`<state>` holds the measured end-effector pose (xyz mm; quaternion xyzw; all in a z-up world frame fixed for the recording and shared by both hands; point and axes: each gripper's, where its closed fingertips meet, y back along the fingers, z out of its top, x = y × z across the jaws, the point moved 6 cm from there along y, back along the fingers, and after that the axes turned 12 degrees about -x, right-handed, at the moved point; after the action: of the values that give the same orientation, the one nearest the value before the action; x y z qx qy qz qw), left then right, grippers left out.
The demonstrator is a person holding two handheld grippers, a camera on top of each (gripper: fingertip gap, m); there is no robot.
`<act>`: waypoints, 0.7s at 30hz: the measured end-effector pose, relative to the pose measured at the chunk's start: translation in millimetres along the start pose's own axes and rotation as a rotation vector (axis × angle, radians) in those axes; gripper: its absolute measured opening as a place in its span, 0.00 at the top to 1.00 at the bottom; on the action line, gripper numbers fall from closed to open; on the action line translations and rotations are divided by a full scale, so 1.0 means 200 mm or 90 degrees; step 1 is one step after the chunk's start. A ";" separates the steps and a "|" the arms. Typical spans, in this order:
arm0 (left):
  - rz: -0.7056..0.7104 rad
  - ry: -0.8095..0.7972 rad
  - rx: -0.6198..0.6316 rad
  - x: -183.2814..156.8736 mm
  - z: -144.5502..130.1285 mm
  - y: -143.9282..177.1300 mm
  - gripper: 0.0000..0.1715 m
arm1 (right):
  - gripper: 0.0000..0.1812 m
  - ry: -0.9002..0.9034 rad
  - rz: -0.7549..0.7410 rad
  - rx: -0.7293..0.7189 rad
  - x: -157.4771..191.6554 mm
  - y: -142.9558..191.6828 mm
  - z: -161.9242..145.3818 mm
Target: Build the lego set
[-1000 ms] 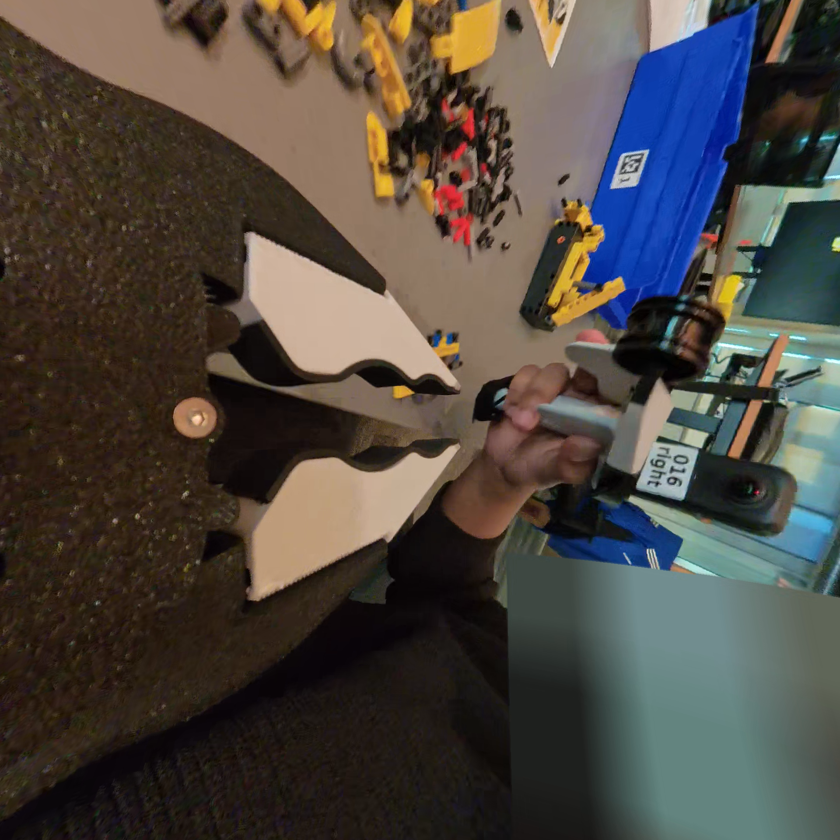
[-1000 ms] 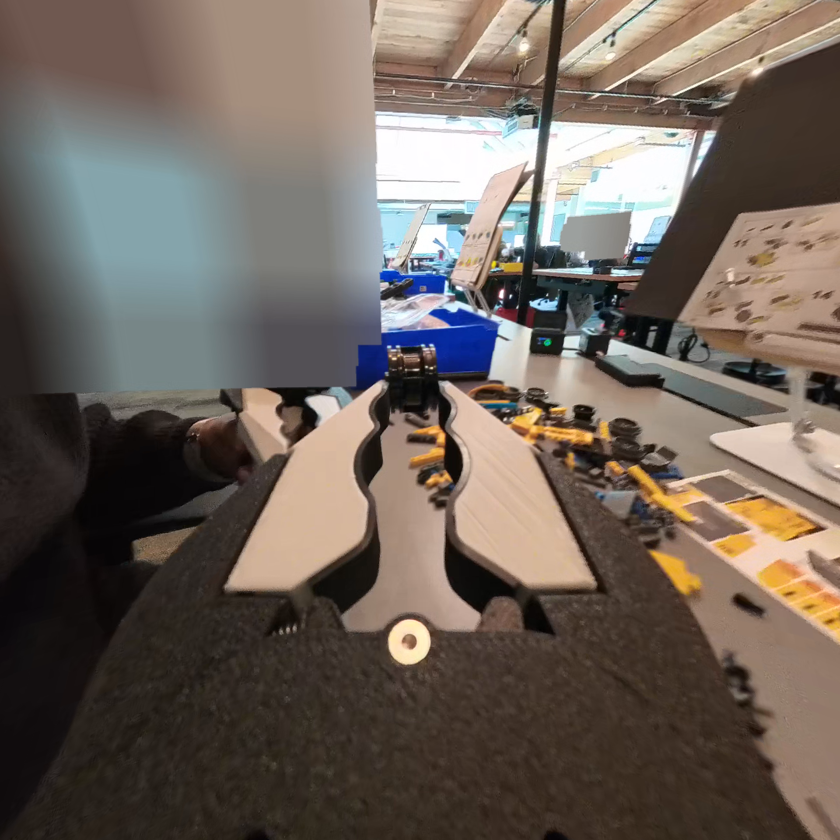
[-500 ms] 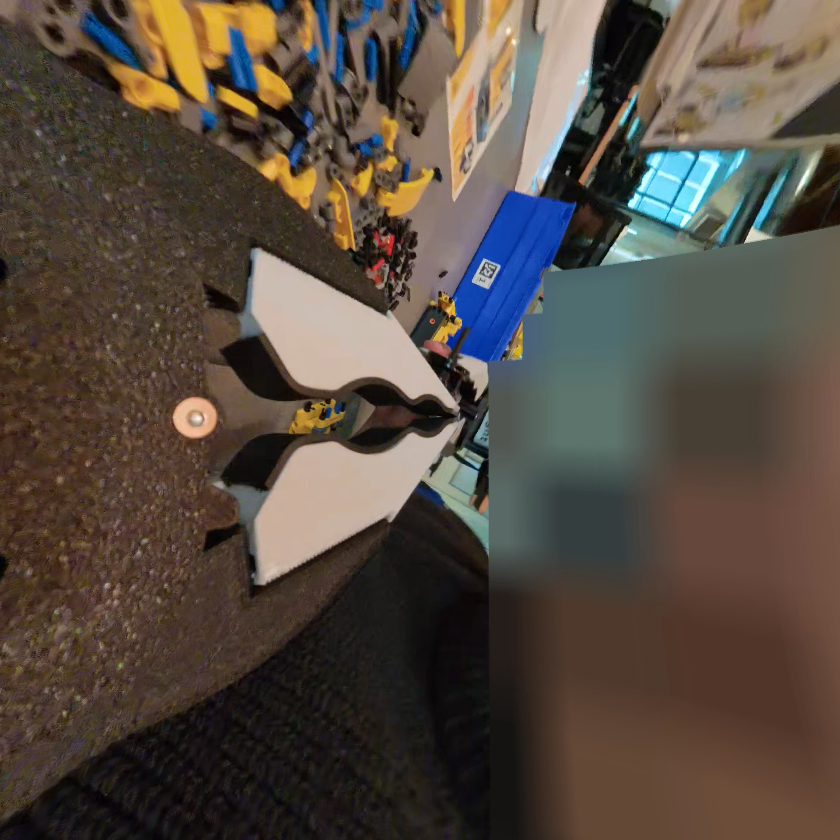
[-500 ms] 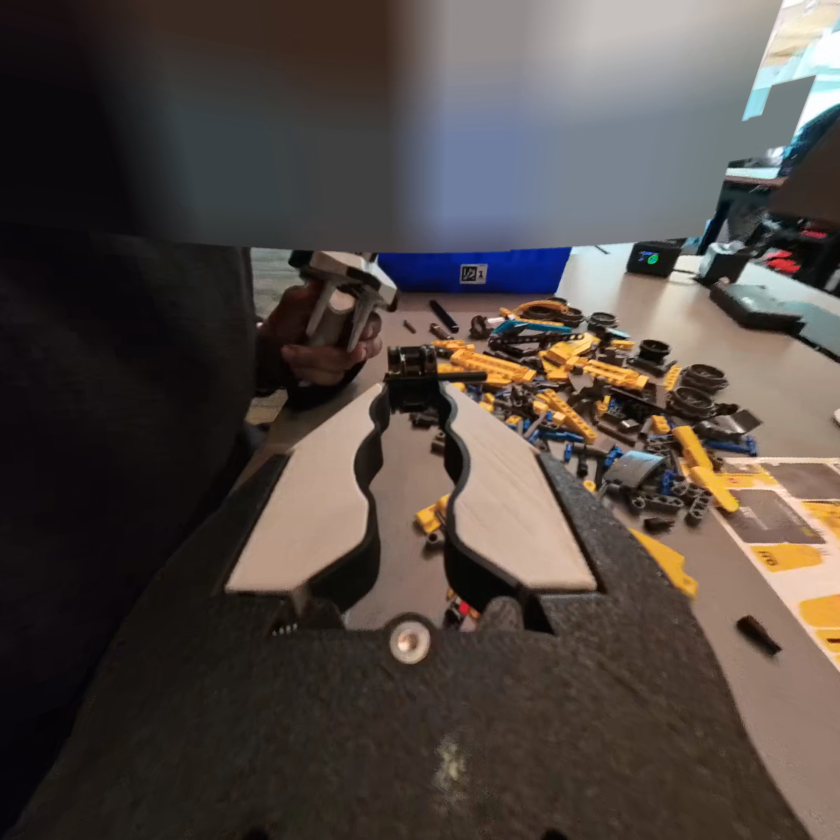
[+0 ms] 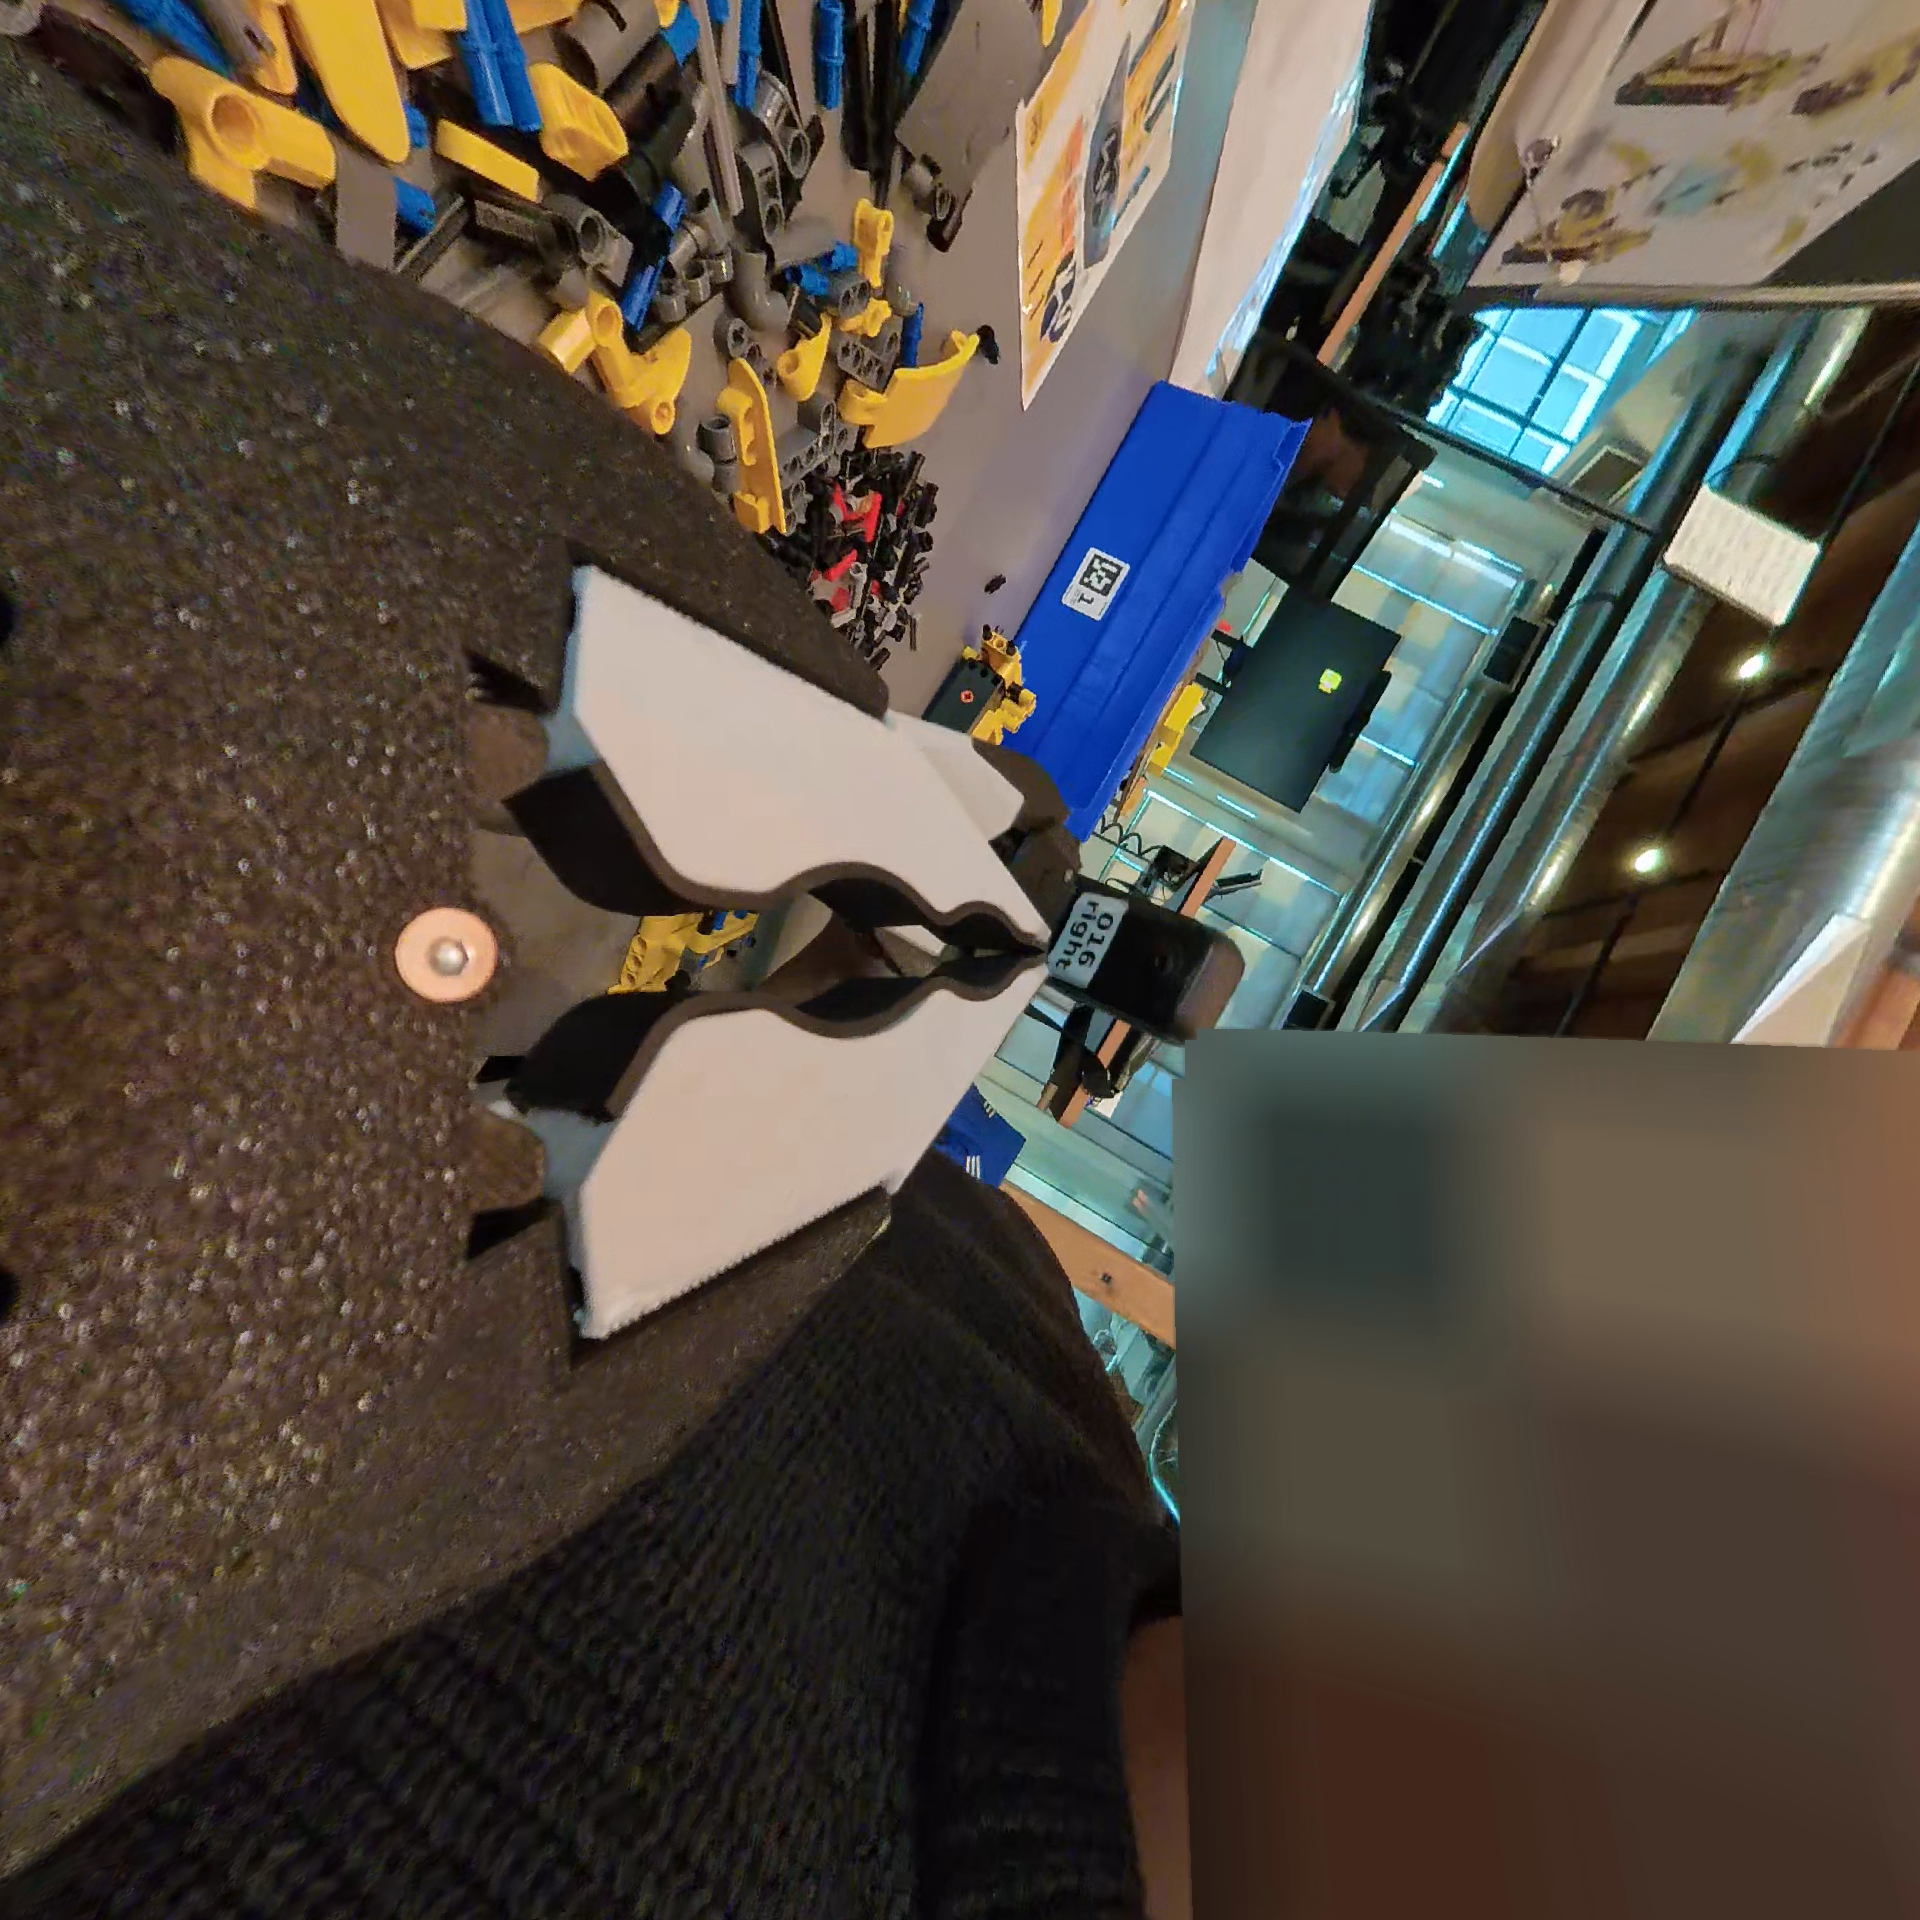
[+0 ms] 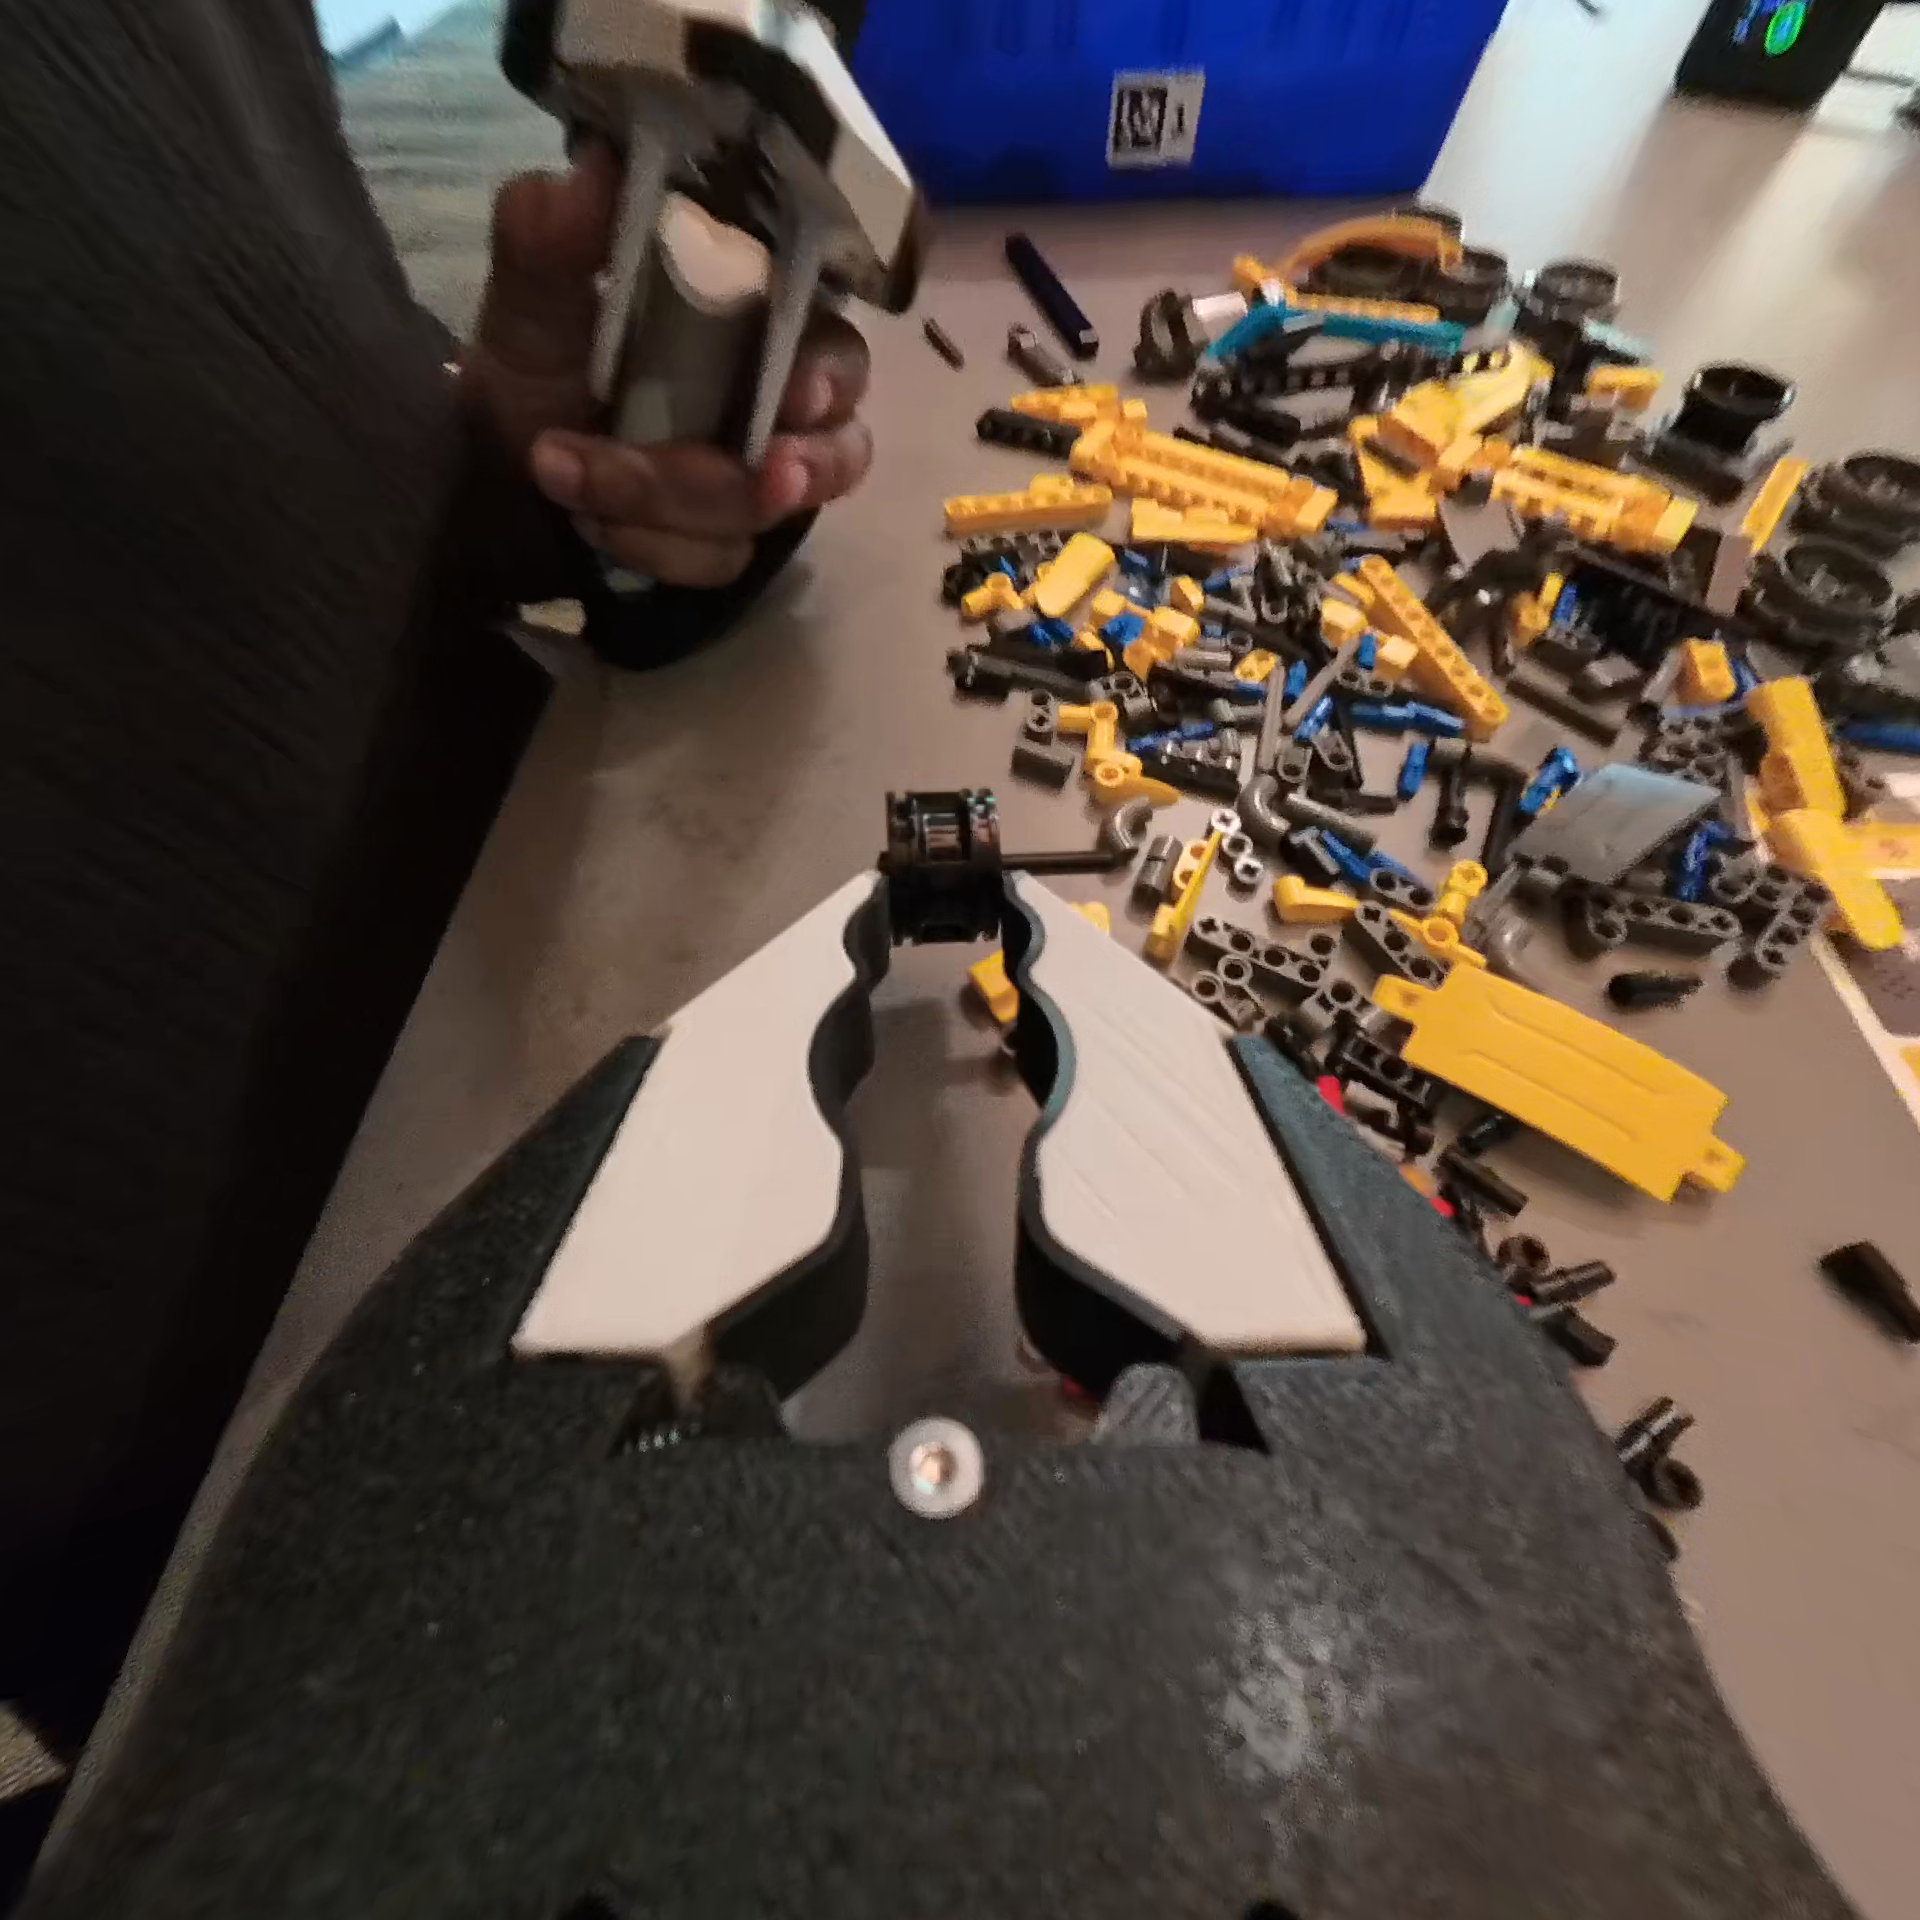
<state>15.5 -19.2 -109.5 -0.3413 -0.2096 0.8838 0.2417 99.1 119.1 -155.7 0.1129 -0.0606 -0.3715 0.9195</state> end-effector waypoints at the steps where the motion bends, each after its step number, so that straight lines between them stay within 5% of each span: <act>1: 0.002 0.004 -0.004 0.00 0.00 0.00 1.00 | 0.88 -0.005 -0.004 0.013 -0.01 -0.01 -0.01; 10: -0.023 0.057 -0.105 -0.02 0.09 0.09 1.00 | 0.88 0.000 -0.018 0.082 -0.01 -0.05 -0.06; 21: 0.001 0.020 -0.051 -0.02 0.04 0.05 0.99 | 0.88 -0.005 -0.021 0.064 -0.02 -0.04 -0.05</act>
<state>9.6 -31.1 -107.6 -0.3645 -0.2410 0.8694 0.2306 92.7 117.1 -166.7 0.1586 -0.0808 -0.3836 0.9062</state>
